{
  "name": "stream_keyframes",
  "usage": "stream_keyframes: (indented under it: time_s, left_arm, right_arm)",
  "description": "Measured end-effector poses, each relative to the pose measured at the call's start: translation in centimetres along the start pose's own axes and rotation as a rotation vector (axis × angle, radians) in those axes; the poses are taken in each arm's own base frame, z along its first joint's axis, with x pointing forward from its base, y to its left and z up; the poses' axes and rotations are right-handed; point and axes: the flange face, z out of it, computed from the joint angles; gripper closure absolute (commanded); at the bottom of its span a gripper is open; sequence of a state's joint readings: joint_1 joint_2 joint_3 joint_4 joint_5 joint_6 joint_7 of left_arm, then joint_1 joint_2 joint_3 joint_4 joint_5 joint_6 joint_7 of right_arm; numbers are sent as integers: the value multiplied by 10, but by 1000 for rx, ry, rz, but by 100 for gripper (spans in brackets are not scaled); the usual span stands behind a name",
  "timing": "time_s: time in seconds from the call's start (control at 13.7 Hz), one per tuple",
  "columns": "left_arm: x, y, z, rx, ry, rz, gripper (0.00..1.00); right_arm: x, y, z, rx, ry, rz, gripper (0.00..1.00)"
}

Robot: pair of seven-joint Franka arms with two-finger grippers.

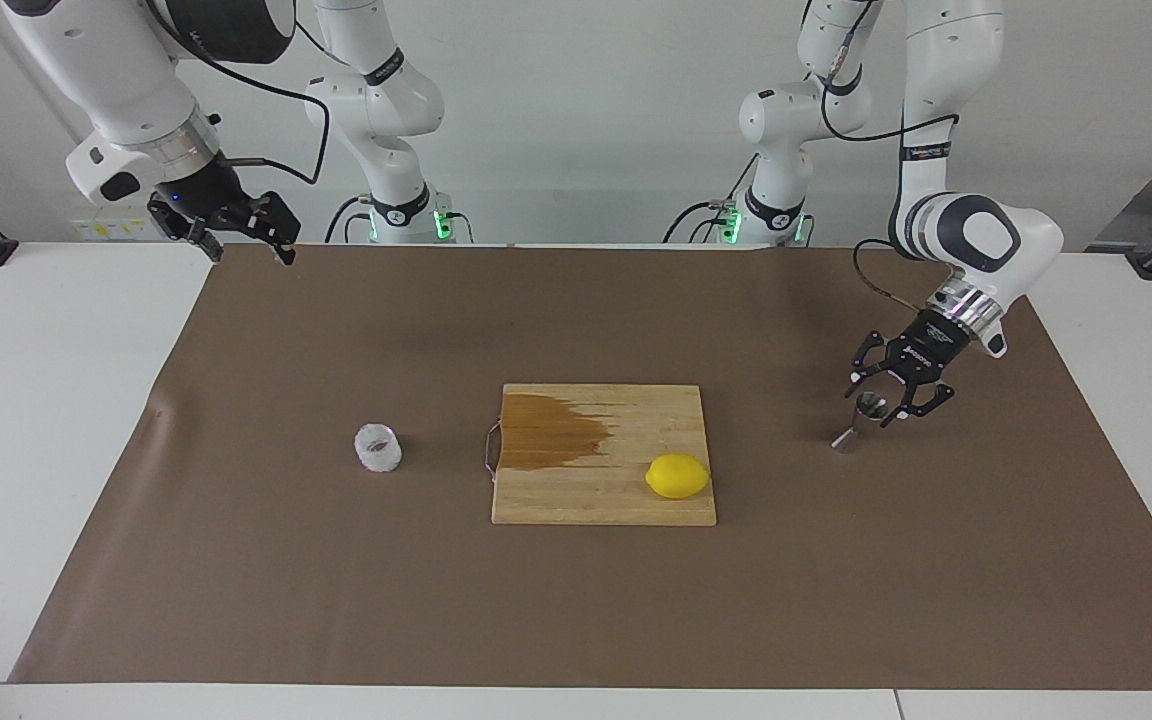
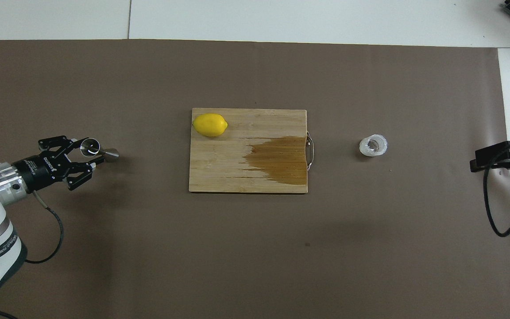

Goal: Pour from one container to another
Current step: 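Close the left gripper around the silver metal cup, then lift the silver cup with the left gripper and carry it over the board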

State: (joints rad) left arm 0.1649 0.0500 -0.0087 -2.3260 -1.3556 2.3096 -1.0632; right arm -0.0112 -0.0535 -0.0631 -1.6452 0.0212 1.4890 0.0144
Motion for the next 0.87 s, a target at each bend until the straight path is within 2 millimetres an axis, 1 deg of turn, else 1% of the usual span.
stream_keyframes:
  time_s: [0.07, 0.22, 0.51, 0.58, 0.66, 0.87]
  left_arm:
    - [0, 0, 0, -1, 0, 0, 43]
    - [0, 0, 0, -3, 1, 0, 49]
    - [1, 0, 0, -4, 3, -2, 79]
    - [1, 0, 0, -4, 3, -2, 92]
    - [1, 0, 0, -4, 3, -2, 100]
    - [-1, 0, 0, -3, 1, 1, 100]
  right_arm:
    - [0, 0, 0, 0, 0, 0, 0]
    - [0, 0, 0, 0, 0, 0, 0]
    - [0, 0, 0, 0, 0, 0, 0]
    - [0, 0, 0, 0, 0, 0, 0]
    - [0, 0, 0, 0, 0, 0, 0]
    - [0, 0, 0, 0, 0, 0, 0]
